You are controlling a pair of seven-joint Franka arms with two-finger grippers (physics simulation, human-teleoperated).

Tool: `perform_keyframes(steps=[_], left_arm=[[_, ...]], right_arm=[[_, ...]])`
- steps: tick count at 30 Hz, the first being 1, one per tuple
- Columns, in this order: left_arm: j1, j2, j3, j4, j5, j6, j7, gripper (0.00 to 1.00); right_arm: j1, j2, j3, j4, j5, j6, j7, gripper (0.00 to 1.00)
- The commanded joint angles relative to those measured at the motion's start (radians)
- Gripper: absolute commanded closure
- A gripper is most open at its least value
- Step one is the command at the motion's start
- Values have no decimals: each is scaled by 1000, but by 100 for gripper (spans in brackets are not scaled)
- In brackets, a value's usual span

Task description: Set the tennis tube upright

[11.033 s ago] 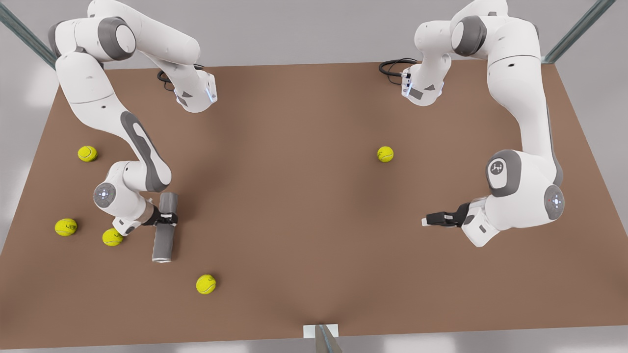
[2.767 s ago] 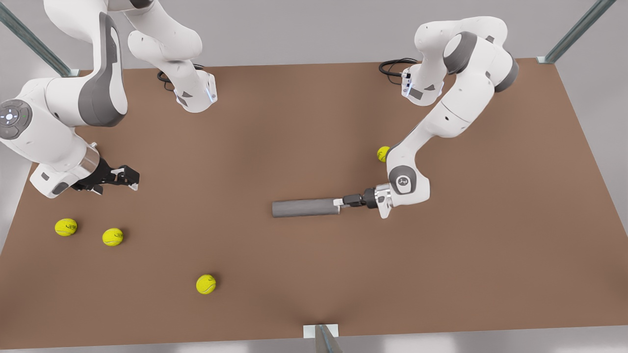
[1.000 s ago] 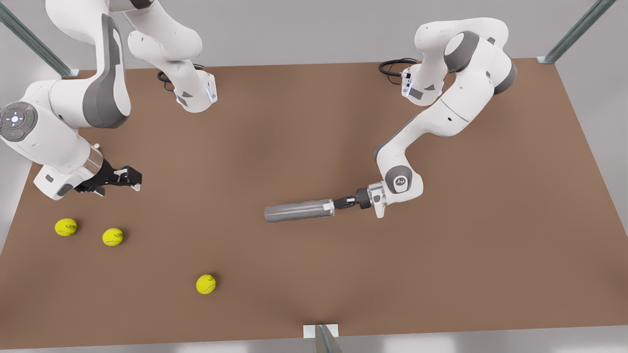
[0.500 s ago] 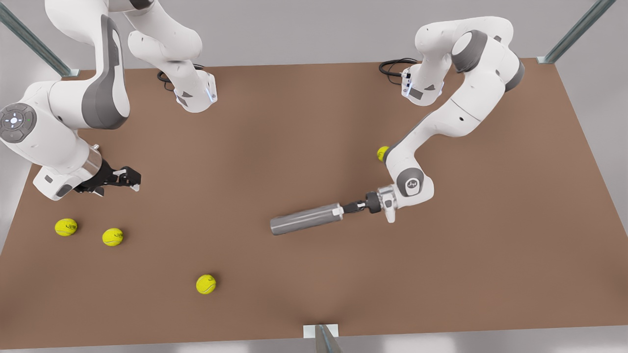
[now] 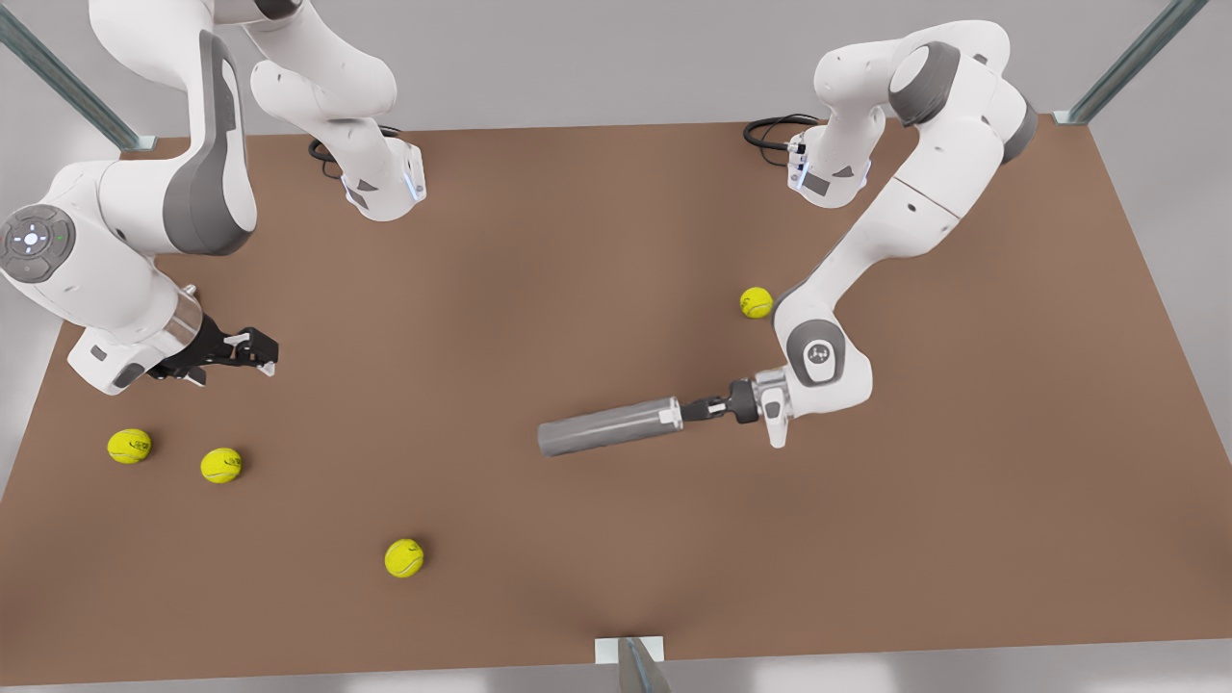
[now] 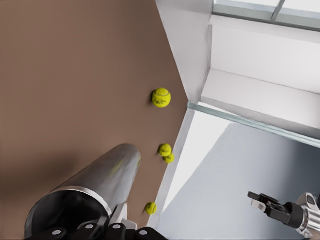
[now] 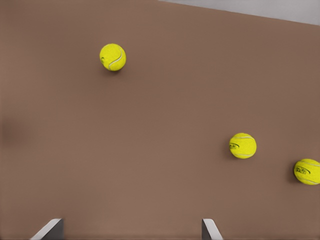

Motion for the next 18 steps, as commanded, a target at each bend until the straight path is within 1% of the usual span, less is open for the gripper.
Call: perform_keyframes(steps=[1,3,5,9,11,18], left_arm=[[0,0,0,2,13,0,2,79],[0,0,2,3,15,1,-8,79],[1,-3,0,23,130,-2,-107,79],[0,-18,5,25,136,0,-130,79],[1,-25,2,34,233,0,-223,79],[0,-51,11,31,257,6,-239,79]], right_arm=[[1,0,0,0,0,-1,0,0],[1,-2,0,0,0,-2,0,0],[1,-3,0,0,0,-4,0,0],[-1,-2,0,0,0,-4,-2,0],[-1,-2,0,0,0,-4,-2,0],[-1,0,0,-2,0,-2,-2,0]])
